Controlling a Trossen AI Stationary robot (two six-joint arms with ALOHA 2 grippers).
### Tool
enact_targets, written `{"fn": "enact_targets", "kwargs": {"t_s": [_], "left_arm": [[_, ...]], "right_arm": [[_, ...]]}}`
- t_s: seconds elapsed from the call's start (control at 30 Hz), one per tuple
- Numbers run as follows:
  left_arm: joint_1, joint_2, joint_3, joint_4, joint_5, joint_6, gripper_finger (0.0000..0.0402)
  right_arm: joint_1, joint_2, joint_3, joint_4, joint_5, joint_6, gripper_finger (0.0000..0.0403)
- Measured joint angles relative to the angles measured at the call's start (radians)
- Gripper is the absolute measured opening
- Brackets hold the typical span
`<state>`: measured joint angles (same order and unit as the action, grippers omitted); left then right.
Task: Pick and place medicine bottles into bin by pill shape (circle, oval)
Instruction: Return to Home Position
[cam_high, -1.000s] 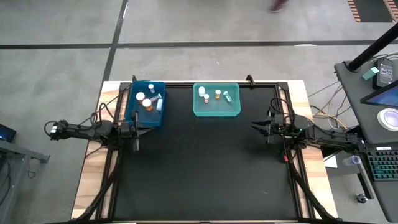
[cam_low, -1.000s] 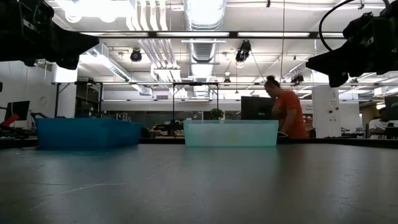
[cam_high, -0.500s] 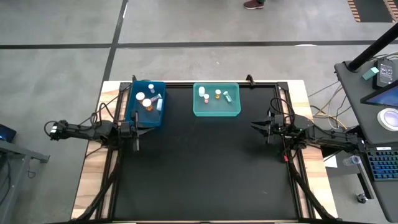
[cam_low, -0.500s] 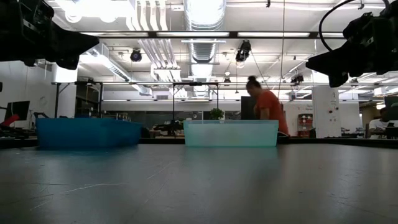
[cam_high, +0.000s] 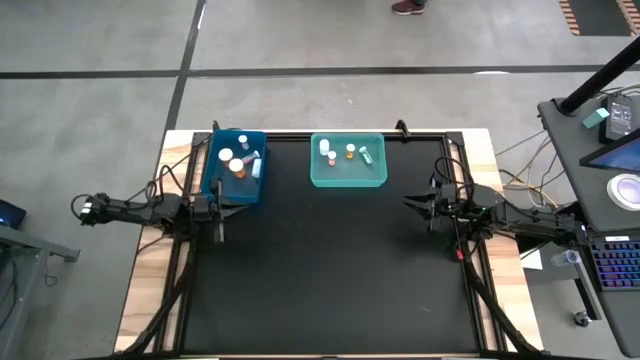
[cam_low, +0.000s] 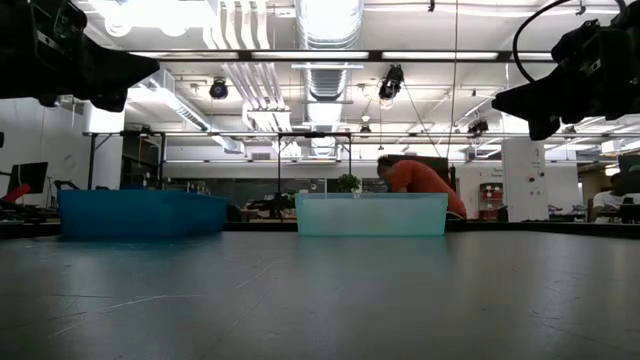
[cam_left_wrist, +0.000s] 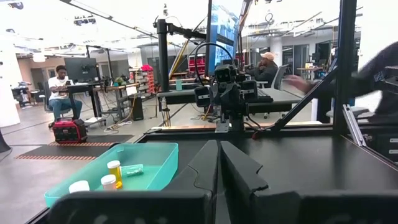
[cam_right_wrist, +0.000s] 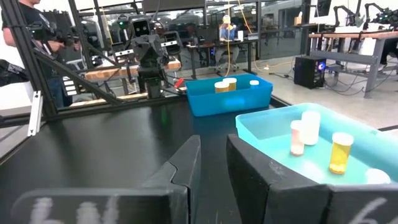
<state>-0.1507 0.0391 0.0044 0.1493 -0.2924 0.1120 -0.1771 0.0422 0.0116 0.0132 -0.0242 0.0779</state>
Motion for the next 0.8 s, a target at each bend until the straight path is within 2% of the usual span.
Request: {"fn": "enact_targets", "kwargs": {"t_s": [0.8], "left_arm": [[0.0, 0.0, 0.0, 0.0, 0.0, 0.0, 0.0]], "right_arm": [[0.0, 0.0, 0.0, 0.0, 0.0, 0.0, 0.0084]]}}
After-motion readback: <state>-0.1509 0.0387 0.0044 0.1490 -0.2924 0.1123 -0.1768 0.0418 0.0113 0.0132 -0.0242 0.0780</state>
